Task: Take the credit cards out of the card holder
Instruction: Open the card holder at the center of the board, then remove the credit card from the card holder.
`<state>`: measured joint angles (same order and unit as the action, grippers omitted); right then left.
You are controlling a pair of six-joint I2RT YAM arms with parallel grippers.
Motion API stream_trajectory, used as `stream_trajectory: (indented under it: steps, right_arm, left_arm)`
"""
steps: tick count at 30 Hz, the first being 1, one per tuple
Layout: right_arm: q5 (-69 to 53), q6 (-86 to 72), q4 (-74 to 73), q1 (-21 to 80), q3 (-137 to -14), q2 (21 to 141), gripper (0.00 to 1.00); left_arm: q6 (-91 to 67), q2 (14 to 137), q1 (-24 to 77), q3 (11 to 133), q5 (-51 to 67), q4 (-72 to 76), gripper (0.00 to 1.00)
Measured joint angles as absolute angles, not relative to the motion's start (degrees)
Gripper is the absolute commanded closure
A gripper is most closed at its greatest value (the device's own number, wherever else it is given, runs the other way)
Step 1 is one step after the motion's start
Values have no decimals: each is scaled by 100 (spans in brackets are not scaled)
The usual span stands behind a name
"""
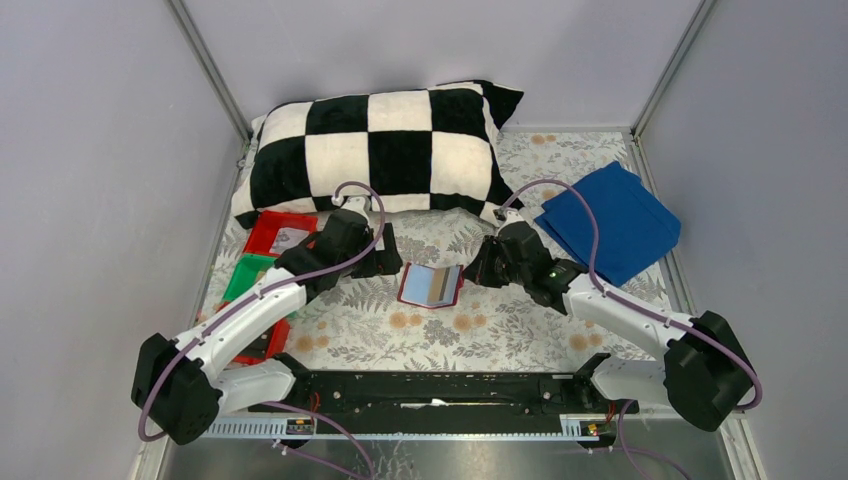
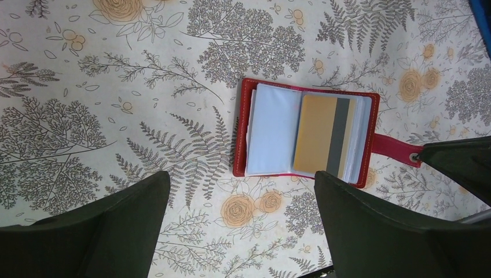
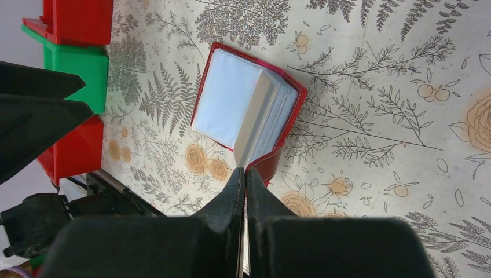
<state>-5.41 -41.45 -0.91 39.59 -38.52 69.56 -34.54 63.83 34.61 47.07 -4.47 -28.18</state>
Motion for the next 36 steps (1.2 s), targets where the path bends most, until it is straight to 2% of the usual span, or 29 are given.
stream_trajectory:
  steps: [9, 10, 11, 12, 13, 20, 29, 33, 36]
  right_arm:
    - [-102, -3839, -615, 3951, -4021, 7046, 99]
    - [-27, -3791, -674, 3924, -4010, 7046, 89]
    - [43, -3732, -701, 3876, -3966, 7043, 69]
    - [75, -3686, -703, 3778, -3892, 7043, 61]
    - [102, -3649, -716, 3660, -3811, 7043, 60]
    - [309, -3461, -1321, 3177, -3640, 7041, 61]
    - [-193, -3509, -1245, 3177, -4801, 7293, 71]
    - [-856, -3841, -609, 3177, -4740, 7703, 72]
    - [-1258, -4080, -283, 3177, -4565, 8073, 73]
  left_arm:
    - [-3465, 6624, 3559, 4705, -276, -2639, 1]
    - [-3483, 6622, 3603, 4696, -233, -2552, 1]
    - [-3505, 6622, 3636, 4681, -193, -2462, 1]
    - [-3522, 6624, 3658, 4668, -139, -2397, 1]
    - [-3544, 6637, 3675, 4661, -84, -2351, 1]
    - [-3459, 7181, 3686, 4617, 198, -1887, 1]
    - [-3415, 7026, 3865, 4547, 432, -1299, 1]
    - [-3461, 7179, 3916, 4744, 860, -1037, 6]
    - [-3629, 7446, 3968, 4718, 1216, -609, 14]
